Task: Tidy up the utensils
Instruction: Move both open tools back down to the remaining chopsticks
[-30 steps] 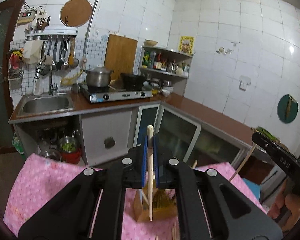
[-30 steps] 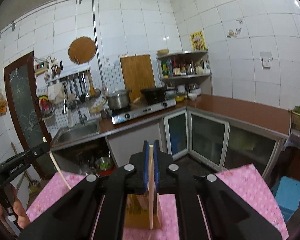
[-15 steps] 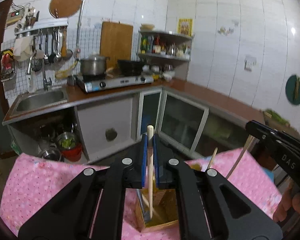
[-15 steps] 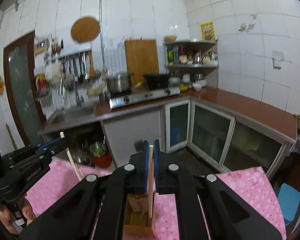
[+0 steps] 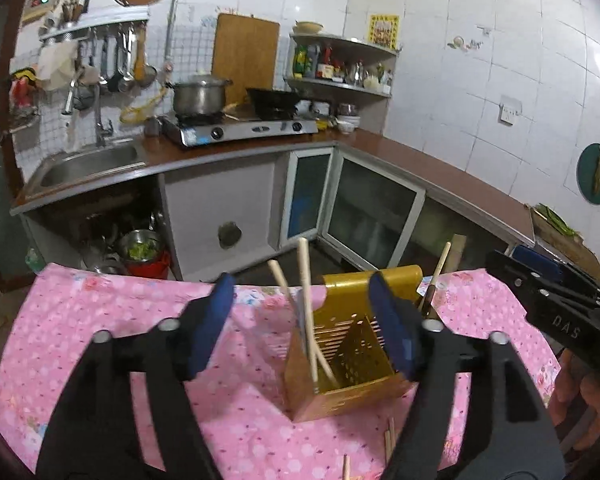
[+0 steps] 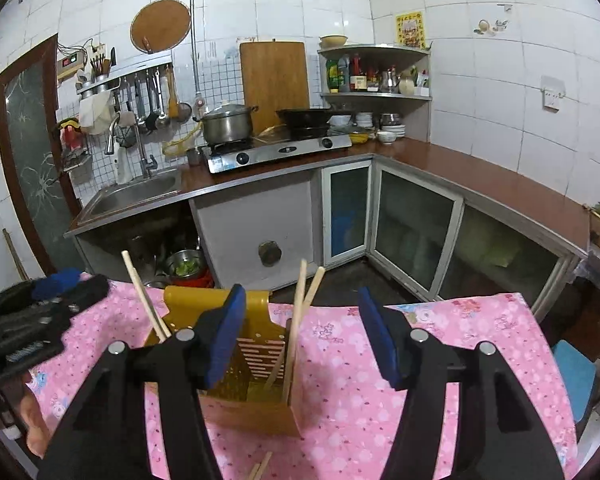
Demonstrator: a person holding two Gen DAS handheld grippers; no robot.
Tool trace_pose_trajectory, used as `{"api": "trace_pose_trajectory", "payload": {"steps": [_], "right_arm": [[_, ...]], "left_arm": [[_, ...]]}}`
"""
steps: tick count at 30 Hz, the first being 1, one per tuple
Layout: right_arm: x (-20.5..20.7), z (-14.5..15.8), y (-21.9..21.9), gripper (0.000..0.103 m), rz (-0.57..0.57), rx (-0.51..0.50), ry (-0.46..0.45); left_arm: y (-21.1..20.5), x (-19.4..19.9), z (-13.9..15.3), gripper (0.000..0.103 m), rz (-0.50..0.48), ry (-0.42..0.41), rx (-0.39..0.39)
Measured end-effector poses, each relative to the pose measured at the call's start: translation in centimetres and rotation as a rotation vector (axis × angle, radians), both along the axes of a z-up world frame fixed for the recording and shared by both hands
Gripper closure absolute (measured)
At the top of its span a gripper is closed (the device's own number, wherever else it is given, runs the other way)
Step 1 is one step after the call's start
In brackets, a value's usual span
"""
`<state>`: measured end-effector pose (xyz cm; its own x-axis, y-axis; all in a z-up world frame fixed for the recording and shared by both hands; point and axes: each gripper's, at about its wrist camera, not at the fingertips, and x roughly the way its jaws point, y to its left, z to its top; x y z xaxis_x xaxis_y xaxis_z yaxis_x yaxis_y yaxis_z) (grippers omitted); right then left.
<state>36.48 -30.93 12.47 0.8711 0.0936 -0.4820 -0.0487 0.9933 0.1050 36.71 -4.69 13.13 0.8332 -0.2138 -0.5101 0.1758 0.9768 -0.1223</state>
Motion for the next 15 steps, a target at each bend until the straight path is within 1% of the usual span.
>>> {"api": "trace_pose_trajectory", "payload": {"steps": [2, 3, 4, 6, 9, 13, 15], "right_arm": [[-1.4, 0.1, -0.2, 0.045, -0.012, -0.001, -0.001], [-2.3, -0.3, -0.2, 0.045, -0.018, -0.007, 0.003], [-2.9, -0.7, -0.3, 0.045, -0.024, -0.013, 0.014], [-3.8, -2.1, -0.3, 0.045, -0.035, -0.017, 0.049], [-4.8, -4.6, -0.1, 0.045, -0.042, -0.019, 0.095], [-5.8, -9.3, 0.6, 0.046, -0.045, -0.012, 0.177], [-6.1, -10.8, 0.9, 0.046, -0.048, -0.014, 0.199]], "left_arm": [[1.0, -1.1, 0.3, 0.025, 0.004, 0.003, 0.010], [1.7, -1.8, 0.3, 0.019, 0.014, 0.001, 0.017], [2.1, -2.3, 0.2, 0.013, 0.024, -0.003, 0.019], [3.2, -3.3, -0.5, 0.007, 0.046, -0.003, 0.027], [4.7, -4.3, -2.6, 0.006, 0.062, 0.033, 0.042], [6.6, -4.9, -6.8, 0.005, 0.084, 0.114, 0.046], [7.3, -5.1, -9.1, 0.005, 0.088, 0.156, 0.050]]}}
